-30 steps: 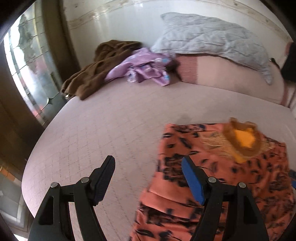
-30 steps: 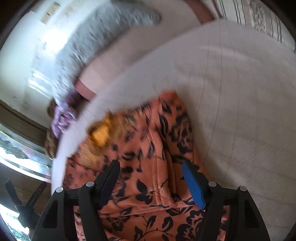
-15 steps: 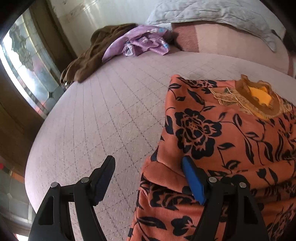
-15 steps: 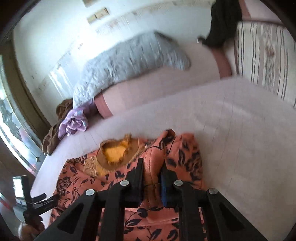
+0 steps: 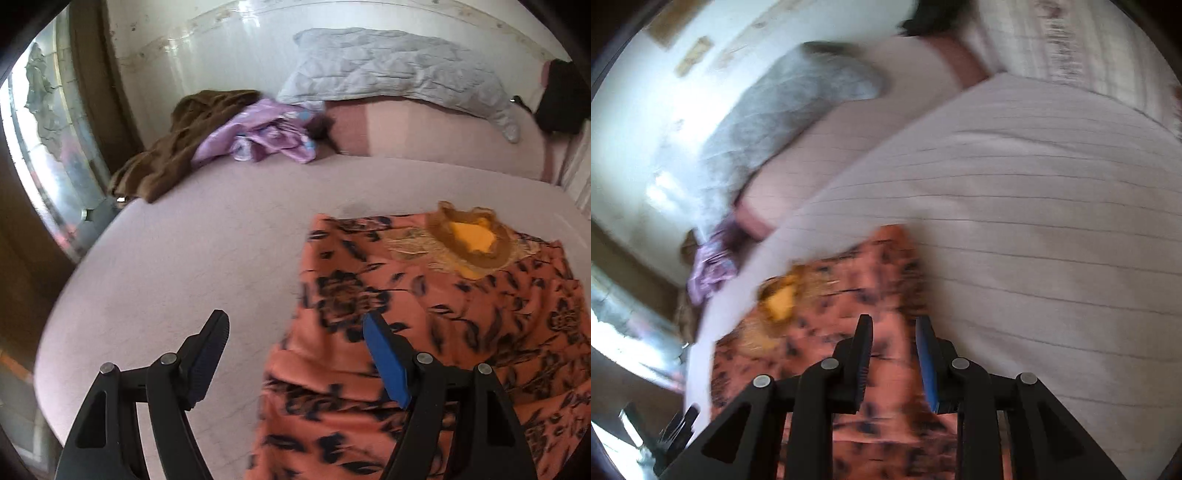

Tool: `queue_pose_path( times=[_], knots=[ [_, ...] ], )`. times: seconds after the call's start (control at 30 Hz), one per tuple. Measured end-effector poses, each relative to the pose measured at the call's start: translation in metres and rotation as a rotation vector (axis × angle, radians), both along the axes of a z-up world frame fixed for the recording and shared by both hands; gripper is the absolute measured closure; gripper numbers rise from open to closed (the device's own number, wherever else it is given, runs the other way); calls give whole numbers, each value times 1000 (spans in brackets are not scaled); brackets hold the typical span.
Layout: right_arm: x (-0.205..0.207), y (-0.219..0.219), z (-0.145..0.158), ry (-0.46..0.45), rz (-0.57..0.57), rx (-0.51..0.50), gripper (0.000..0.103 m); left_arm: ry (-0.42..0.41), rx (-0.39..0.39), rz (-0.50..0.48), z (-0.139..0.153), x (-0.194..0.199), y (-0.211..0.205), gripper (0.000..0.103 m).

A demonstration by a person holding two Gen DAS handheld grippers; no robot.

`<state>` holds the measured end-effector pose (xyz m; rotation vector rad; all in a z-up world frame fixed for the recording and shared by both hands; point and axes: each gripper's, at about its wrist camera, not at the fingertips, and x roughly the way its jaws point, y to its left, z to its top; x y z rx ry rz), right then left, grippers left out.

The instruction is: Fold small clothes

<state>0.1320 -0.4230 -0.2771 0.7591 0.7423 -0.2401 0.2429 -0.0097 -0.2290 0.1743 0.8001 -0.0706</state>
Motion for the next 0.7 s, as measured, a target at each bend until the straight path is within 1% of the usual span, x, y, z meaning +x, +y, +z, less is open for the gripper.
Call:
queue_pose_path(
  times=[0.03,0.1,0.13,0.17,0.2,0.23,0.27,0.3,0.33,0.37,0.47,0.5,0.53,0.57,0.6,0.63,0.67,0.7],
  knots=[
    [10,11,1,-4,40,-6,76,14,-2,-11,-4,2,-4,27],
    [22,24,0,6,95,-6,76,80,23,-22,-20,10,-14,24],
    [31,35,-5,19,134,-3,76,134,46,-24,-32,17,-18,22],
    [36,43,-9,36,155,-5,76,209,76,-22,-49,23,-20,21],
    [42,50,-17,78,181,-11,76,229,85,-17,-57,27,-20,20],
    [51,61,-29,162,211,-18,75,204,82,-10,-56,26,-19,17],
    [58,66,-41,218,229,-15,75,194,85,-13,-52,25,-19,18],
    [55,68,-44,222,227,-19,75,181,80,-23,-49,24,-19,18],
    [49,69,-40,190,207,-30,75,156,65,-28,-44,20,-18,18],
    [48,71,-35,186,212,-33,75,117,41,-38,-36,15,-17,18],
    [38,81,-18,97,256,-55,75,60,12,-97,-25,3,-22,18],
    [36,88,-15,70,272,-65,76,63,20,-108,-27,4,-27,17],
    [37,95,-18,69,295,-59,72,87,41,-119,-33,4,-32,17],
    [42,100,-24,65,319,-45,69,146,72,-130,-45,7,-37,17],
    [48,110,-38,129,360,-32,67,178,87,-130,-53,9,-39,17],
    [50,114,-42,149,362,-57,68,183,99,-129,-58,9,-41,17],
    [48,118,-39,130,353,-88,68,155,110,-133,-57,7,-42,16],
    [48,121,-35,129,353,-103,68,147,127,-140,-56,6,-44,16]
  ],
)
